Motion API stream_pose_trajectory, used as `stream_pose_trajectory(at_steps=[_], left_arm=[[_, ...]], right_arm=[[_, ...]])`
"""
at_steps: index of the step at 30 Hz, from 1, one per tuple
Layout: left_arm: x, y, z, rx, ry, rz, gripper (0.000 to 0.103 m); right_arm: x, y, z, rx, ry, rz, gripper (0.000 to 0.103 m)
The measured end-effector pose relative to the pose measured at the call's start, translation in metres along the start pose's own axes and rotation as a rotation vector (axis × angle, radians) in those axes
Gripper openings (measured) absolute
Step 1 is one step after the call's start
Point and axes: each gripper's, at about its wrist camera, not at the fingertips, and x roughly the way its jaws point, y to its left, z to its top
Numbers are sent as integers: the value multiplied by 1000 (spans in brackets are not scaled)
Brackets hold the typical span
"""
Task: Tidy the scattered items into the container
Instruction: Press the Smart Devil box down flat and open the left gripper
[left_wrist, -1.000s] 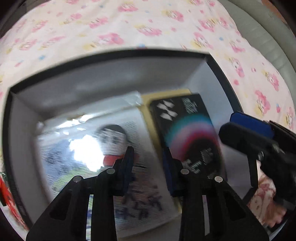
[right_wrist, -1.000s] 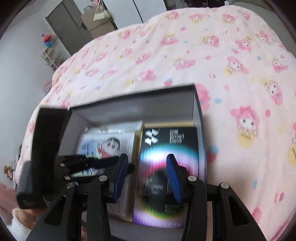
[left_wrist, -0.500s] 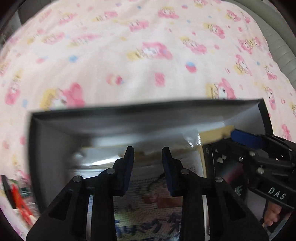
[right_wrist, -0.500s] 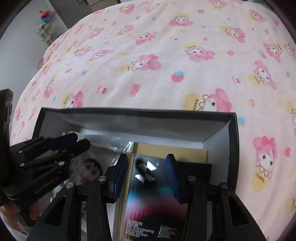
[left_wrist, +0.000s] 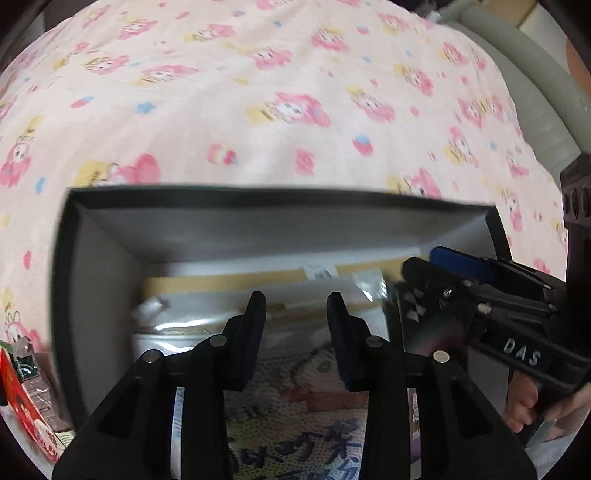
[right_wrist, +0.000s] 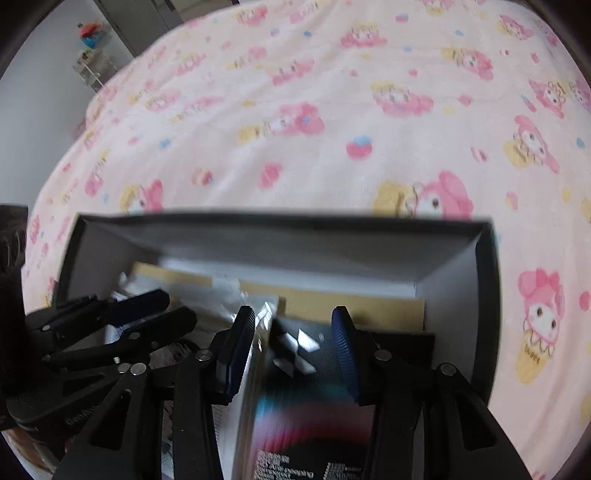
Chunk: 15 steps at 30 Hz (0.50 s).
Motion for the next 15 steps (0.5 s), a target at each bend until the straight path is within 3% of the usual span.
stream_pose_trajectory(at_steps=[2, 5, 7, 11, 15], left_arm=[[8, 4, 3, -7, 9, 11, 35], [16, 11, -2, -16, 39, 4, 35], [13, 10, -3, -9, 40, 1, 35], [11, 7, -4, -6, 45, -50, 43], [7, 5, -5, -3, 29, -61, 43]], right_arm=[[6, -3, 5, 2, 15, -12, 39], [27, -7, 8, 20, 94, 51, 40], [33, -3, 3, -9, 110, 30, 40], [28, -1, -2, 0, 94, 26, 40], [20, -2, -5, 20, 81, 41, 40]])
